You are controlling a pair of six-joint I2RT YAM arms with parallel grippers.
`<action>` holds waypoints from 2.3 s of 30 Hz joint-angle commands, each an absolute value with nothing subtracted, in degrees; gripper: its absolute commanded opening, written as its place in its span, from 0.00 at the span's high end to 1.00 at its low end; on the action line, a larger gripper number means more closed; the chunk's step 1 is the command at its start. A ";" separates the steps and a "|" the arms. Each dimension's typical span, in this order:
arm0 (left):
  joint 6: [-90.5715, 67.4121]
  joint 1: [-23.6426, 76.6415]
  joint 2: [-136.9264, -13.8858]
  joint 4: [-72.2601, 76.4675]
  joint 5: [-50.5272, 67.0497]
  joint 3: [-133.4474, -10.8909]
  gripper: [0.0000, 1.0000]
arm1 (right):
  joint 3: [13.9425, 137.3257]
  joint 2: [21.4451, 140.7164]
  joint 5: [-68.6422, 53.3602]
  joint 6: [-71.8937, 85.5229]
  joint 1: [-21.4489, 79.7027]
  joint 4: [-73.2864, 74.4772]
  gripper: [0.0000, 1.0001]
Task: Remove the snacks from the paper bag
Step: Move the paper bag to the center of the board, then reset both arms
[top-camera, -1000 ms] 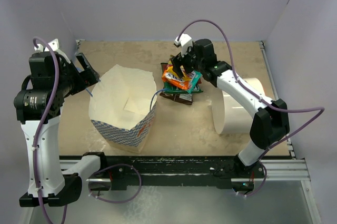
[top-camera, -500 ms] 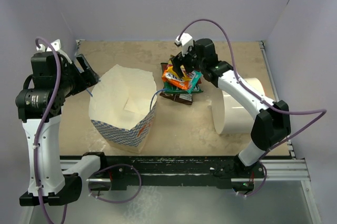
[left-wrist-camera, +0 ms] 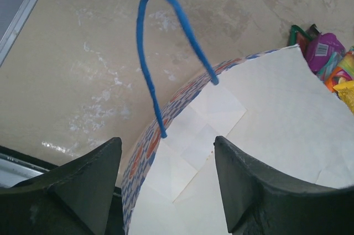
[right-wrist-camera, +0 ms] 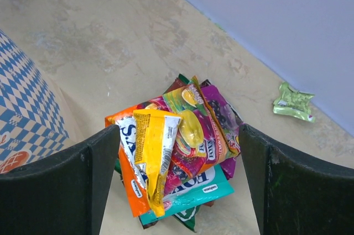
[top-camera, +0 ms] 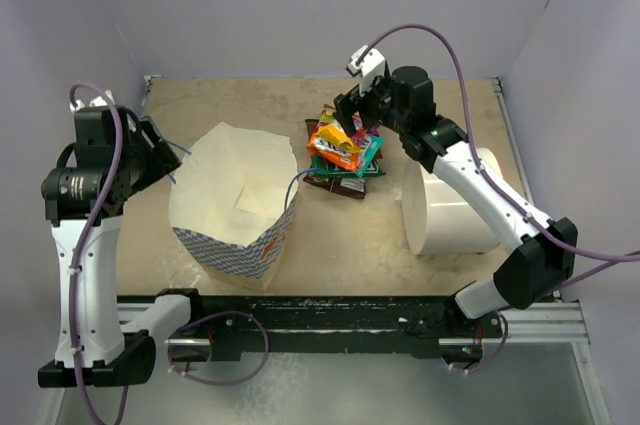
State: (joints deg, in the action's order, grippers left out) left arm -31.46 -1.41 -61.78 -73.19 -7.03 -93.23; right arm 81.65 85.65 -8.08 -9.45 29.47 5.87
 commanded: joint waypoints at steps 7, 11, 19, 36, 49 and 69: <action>-38.88 -1.67 -64.46 -65.22 -10.87 -87.42 0.46 | 81.07 81.62 -8.76 -8.84 29.53 3.05 0.11; -37.89 -1.79 -66.15 -59.11 -12.88 -87.48 0.56 | 80.47 79.67 -7.85 -8.18 29.54 4.48 0.11; -37.66 -2.65 -73.27 -57.70 -11.47 -91.11 0.72 | 72.47 69.78 -4.78 -4.18 29.55 3.07 0.10; -28.72 -6.95 -92.01 -40.37 -4.62 -108.10 1.00 | 80.16 68.66 10.99 16.88 29.48 13.56 0.00; -25.73 -7.40 -85.11 -41.64 -2.35 -106.82 0.27 | 81.82 65.92 22.56 19.80 29.54 19.47 0.00; -13.48 -0.87 -58.31 -43.70 27.88 -106.90 0.01 | 88.92 52.47 25.67 21.19 29.55 40.15 0.00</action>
State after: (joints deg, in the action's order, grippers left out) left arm -17.23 -2.52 -63.26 -47.11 14.00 -108.40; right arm 84.77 56.31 23.40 19.27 29.52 34.28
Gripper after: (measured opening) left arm 0.991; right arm 0.995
